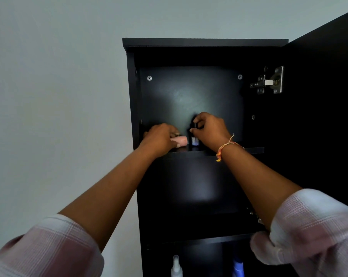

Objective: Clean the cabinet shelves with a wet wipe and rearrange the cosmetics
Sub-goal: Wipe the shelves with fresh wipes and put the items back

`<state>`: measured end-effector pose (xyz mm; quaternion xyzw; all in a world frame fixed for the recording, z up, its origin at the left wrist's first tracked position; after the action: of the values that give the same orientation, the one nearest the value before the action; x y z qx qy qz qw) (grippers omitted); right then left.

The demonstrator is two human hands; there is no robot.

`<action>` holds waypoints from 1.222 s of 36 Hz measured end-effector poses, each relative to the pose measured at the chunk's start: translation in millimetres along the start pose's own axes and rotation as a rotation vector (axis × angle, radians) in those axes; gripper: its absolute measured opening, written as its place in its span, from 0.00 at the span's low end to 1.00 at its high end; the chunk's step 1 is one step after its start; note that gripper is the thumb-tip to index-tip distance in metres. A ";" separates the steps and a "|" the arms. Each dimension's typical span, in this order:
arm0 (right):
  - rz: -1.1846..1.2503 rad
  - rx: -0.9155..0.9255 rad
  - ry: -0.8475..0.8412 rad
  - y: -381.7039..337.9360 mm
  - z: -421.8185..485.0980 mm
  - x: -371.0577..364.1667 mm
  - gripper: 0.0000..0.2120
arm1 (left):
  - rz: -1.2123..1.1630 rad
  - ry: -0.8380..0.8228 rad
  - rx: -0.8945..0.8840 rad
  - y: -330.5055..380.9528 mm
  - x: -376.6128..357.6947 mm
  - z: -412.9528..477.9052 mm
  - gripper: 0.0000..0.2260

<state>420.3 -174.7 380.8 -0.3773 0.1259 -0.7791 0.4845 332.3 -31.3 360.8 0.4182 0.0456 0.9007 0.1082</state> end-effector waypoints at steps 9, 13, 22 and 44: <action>0.007 -0.019 -0.035 1.7 -3.1 -1.7 0.18 | -0.063 0.011 0.030 -4.8 -1.3 -4.3 0.25; 0.003 -0.027 -0.021 1.2 -6.0 0.9 0.20 | -0.047 0.064 0.023 -1.2 1.0 -7.7 0.30; -0.071 0.037 0.173 -11.1 -38.9 38.8 0.16 | 0.175 0.451 -0.160 36.4 33.0 -40.5 0.19; 0.085 -0.424 -0.240 184.4 -325.9 -58.3 0.08 | -0.508 0.025 -0.055 49.2 -225.7 -295.3 0.02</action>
<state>325.1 -272.4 27.3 -0.5548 0.2437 -0.6639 0.4382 240.6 -129.3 10.7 0.3790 0.1262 0.8506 0.3419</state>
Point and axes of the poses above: each hand's wrist, its own z-axis towards the middle knuckle, its own x-axis out of the back of the hand, y = z × x, the point moved 10 cm from there along z, towards the middle knuckle, and after that the axes turned 12 degrees about -x, right-handed, at the moved point
